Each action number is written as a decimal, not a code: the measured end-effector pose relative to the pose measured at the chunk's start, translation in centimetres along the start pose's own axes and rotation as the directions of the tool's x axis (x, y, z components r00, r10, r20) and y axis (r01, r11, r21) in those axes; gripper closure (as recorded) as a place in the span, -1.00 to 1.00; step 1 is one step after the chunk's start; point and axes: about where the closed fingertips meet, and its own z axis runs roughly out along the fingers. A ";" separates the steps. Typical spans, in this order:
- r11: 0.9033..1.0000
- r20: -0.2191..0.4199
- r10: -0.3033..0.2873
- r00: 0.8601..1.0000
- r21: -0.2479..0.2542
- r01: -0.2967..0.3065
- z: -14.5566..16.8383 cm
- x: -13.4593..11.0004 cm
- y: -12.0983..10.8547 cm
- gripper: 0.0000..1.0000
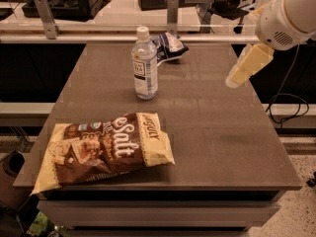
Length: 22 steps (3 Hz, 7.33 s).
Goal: Pick blue chip bag
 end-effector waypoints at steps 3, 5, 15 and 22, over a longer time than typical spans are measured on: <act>0.996 0.055 0.078 0.995 0.047 -0.081 10.8 -1.8 -6.0 -1.00; 0.992 0.138 0.105 0.985 0.059 -0.114 16.8 -4.2 -9.2 -1.00; 0.973 0.296 0.202 0.934 -0.165 -0.159 31.5 -12.2 -9.4 -0.65; 0.978 0.372 0.183 0.910 -0.165 -0.130 28.6 -14.5 -9.5 1.00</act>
Offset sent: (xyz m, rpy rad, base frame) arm 0.1254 0.0186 -0.0484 0.0860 -0.0407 -0.0739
